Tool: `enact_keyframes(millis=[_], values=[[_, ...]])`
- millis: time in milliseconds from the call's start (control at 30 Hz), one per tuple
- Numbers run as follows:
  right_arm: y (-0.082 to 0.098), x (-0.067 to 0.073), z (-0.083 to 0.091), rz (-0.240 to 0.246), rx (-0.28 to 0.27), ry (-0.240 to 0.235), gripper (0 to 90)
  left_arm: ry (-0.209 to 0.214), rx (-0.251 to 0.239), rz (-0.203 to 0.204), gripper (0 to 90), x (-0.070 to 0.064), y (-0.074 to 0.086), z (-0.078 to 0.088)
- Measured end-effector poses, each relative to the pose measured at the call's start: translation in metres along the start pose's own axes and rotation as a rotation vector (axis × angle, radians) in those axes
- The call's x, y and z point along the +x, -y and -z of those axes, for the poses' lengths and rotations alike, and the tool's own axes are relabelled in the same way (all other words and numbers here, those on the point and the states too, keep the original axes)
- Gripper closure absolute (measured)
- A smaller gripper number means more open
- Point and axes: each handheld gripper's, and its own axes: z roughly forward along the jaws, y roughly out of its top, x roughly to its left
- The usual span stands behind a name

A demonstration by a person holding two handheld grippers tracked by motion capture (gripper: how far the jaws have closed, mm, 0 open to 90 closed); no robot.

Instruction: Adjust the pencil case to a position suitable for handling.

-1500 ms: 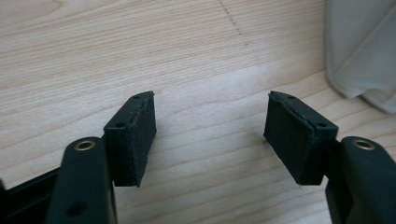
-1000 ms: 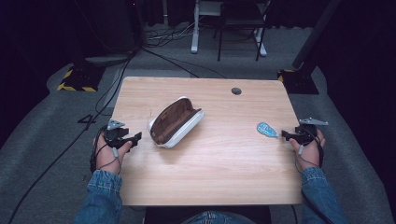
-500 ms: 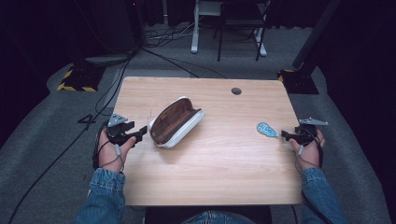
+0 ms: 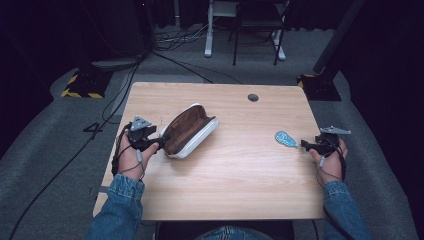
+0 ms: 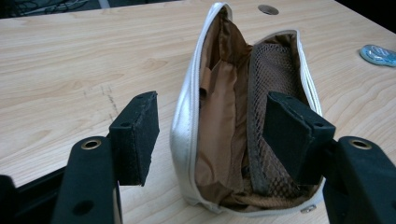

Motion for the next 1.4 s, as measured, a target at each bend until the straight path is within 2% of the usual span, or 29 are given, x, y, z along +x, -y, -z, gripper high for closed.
enact_keyframes(millis=[533,867,1100,1233,1400], values=[[0.0,0.001,0.0,0.009,0.002,-0.011,28.2,-0.001,0.006,0.013,36.8,0.003,-0.003,-0.033],[0.0,0.001,0.0,0.014,0.002,-0.016,28.2,0.017,0.032,0.032,37.6,0.009,-0.002,-0.054],[0.0,0.001,0.0,0.013,0.002,-0.016,28.2,0.021,0.054,0.037,41.0,0.013,-0.001,-0.069],[0.0,0.001,0.0,0.014,0.002,-0.016,28.2,0.02,0.069,0.041,45.8,0.017,0.001,-0.075],[0.0,0.001,0.0,0.014,0.002,-0.016,28.3,0.045,0.088,0.05,53.5,0.019,0.004,-0.081]])
